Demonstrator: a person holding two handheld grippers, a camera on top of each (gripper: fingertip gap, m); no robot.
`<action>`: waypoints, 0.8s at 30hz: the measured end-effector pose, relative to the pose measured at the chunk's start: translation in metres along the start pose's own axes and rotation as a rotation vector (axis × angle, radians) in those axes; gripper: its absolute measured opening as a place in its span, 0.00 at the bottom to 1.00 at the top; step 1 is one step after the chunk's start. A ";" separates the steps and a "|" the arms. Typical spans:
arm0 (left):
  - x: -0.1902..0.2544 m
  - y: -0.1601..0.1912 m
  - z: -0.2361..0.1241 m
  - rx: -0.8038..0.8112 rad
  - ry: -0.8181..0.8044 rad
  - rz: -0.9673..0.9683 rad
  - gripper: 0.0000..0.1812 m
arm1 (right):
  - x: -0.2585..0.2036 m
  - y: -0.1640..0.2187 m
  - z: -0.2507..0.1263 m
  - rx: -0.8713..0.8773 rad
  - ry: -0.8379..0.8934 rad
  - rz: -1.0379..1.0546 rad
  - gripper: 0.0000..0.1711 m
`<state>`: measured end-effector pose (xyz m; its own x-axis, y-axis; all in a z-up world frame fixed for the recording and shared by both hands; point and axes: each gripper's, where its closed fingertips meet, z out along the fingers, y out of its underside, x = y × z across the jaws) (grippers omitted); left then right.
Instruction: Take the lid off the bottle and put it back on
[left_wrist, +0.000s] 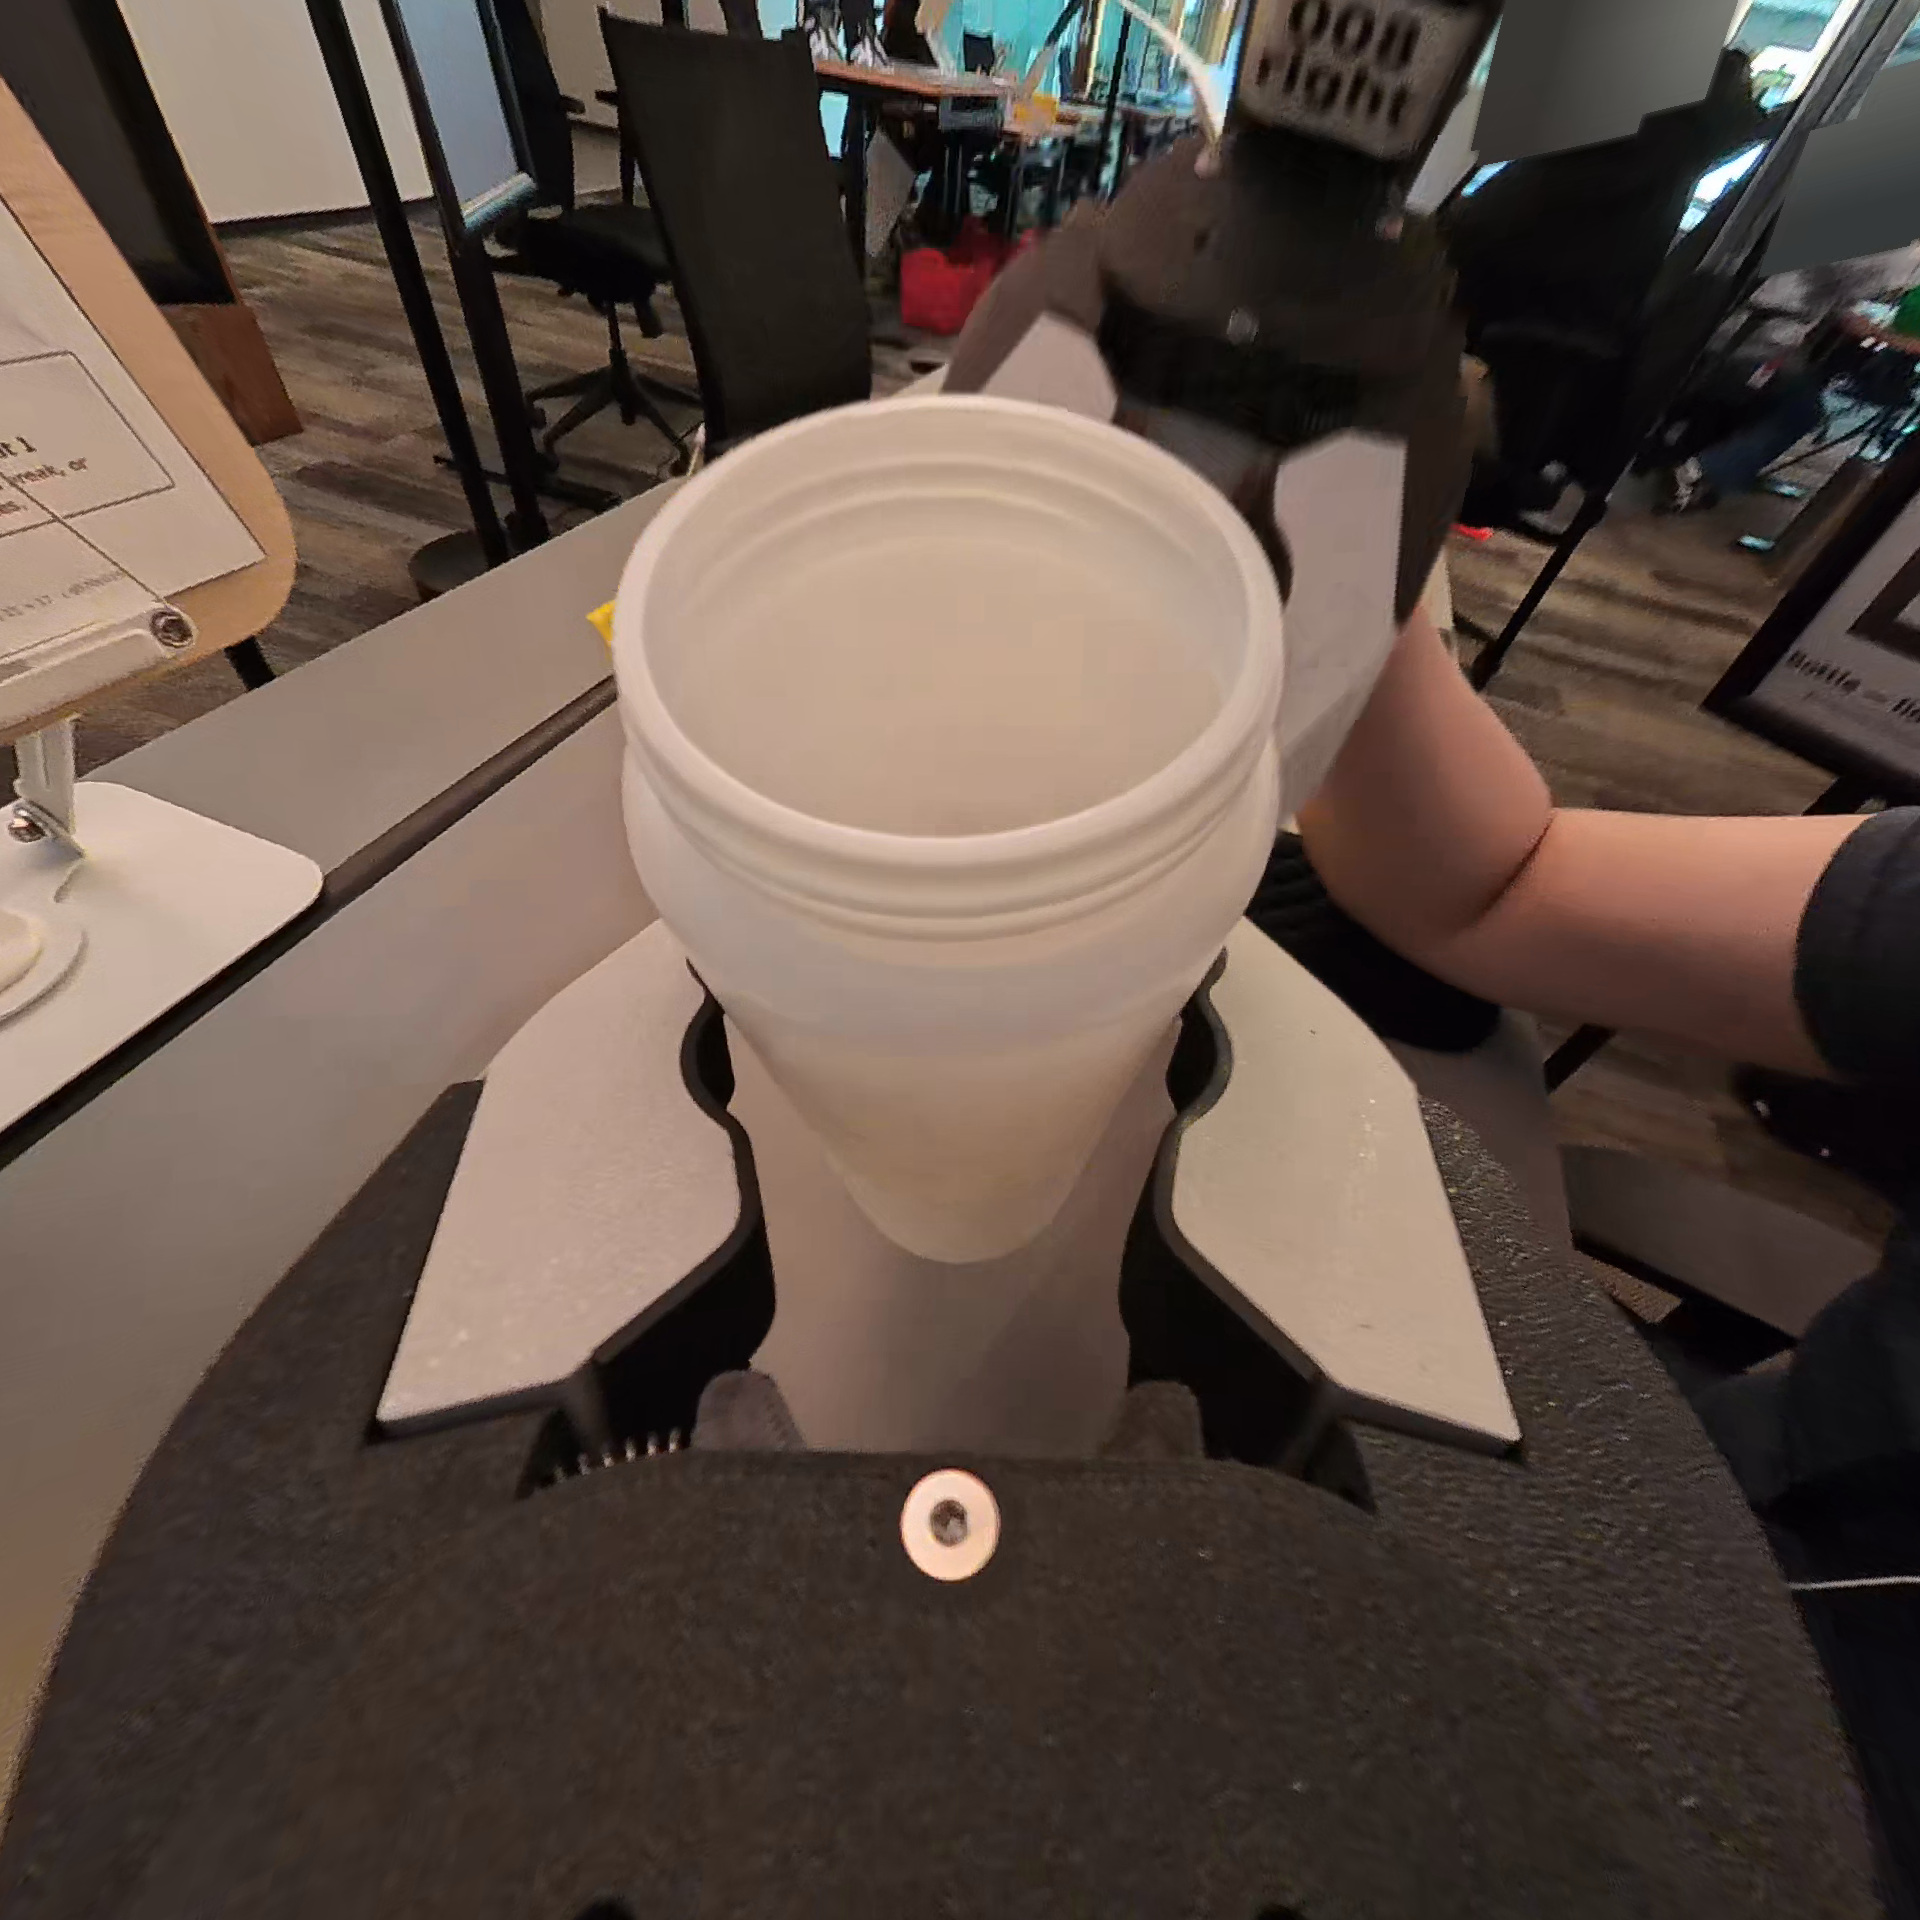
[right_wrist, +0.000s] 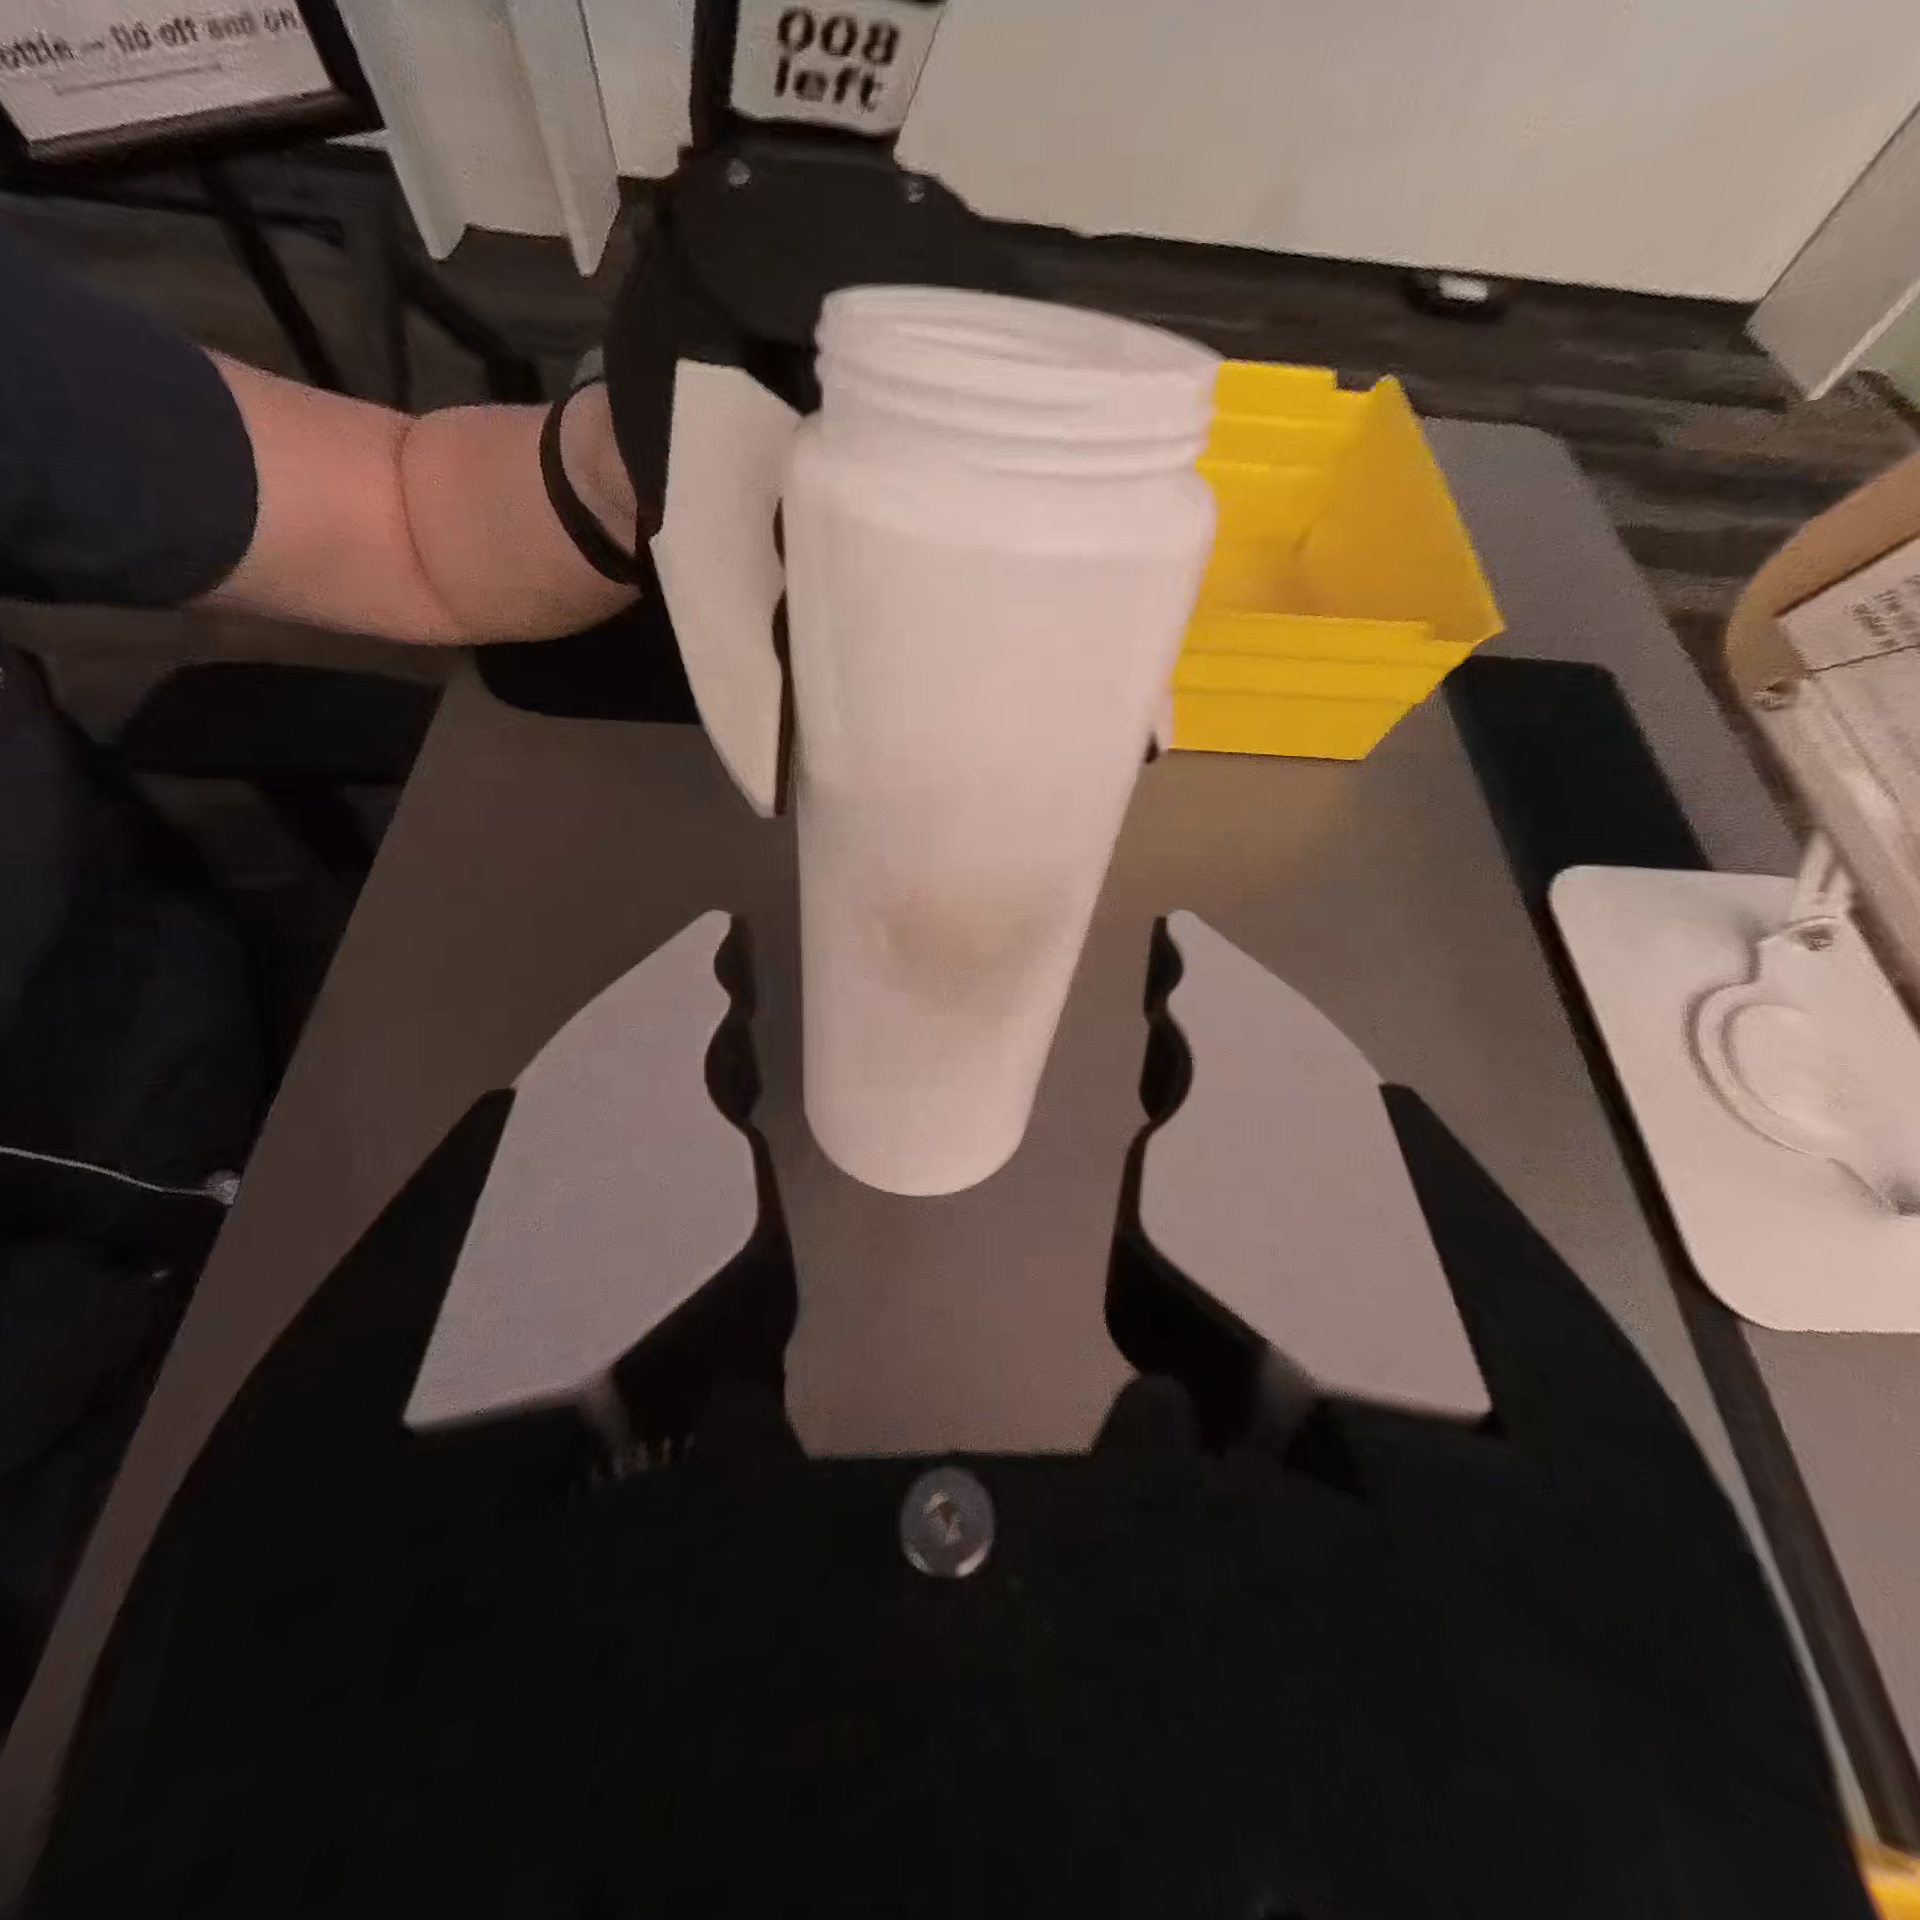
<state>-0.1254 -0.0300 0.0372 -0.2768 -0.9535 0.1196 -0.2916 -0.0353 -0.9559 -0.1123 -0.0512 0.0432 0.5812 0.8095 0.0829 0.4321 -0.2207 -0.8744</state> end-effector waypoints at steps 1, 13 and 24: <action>0.002 -0.001 -0.001 0.009 0.011 -0.006 0.46 | -0.002 0.001 0.013 -0.024 -0.008 -0.002 0.44; 0.015 -0.009 -0.004 0.064 0.131 -0.062 0.46 | -0.010 0.002 0.042 -0.004 -0.194 0.220 0.42; 0.009 -0.011 -0.015 0.022 0.091 -0.037 0.46 | 0.099 0.081 -0.155 -0.006 0.541 0.719 0.43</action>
<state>-0.1382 -0.0343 0.0528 -0.3486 -0.9203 0.1774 -0.2829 -0.0771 -0.9560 0.0876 -0.0733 0.0544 0.9573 0.1088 -0.2680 -0.1580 -0.5794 -0.7996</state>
